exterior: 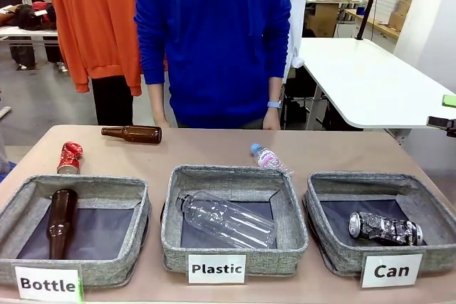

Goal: Sort the can waste into the basket.
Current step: Pick up the can waste from the table and place it in the right Fabric basket.

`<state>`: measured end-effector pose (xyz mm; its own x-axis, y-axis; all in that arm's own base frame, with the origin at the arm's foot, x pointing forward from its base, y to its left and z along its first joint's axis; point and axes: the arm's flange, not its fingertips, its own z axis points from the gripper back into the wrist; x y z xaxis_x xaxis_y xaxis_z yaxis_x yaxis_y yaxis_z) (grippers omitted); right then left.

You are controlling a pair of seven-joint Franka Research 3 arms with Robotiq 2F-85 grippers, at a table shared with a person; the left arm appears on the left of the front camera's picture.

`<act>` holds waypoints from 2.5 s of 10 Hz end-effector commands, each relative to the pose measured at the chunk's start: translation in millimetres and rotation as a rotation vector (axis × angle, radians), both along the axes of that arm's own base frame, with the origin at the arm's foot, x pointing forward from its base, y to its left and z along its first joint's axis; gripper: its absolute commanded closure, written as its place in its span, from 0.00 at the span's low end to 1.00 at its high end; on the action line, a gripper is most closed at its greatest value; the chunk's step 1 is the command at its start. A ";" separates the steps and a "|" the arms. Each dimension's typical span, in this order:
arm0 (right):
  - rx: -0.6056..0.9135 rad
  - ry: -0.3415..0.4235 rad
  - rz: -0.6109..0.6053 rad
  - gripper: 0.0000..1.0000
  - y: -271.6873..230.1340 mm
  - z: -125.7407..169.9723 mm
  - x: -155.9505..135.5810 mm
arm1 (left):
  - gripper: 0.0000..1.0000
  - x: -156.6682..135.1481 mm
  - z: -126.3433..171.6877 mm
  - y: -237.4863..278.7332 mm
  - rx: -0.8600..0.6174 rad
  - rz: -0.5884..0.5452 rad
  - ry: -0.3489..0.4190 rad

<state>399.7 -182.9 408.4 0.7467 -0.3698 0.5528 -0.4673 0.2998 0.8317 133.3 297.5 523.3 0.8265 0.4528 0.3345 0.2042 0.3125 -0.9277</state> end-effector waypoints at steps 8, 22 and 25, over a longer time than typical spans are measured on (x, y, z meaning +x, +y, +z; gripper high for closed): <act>-0.012 -0.016 0.016 0.00 -3.4 0.4 -1.0 | 0.00 50.7 -46.2 -78.2 0.019 -0.205 0.052; -0.012 -0.016 0.016 0.00 -3.4 0.4 -1.0 | 0.00 293.5 -54.0 -234.8 0.758 -0.097 0.262; -0.012 -0.016 0.016 0.00 -3.4 0.4 -1.0 | 0.00 301.2 -57.6 -234.2 0.784 -0.074 0.269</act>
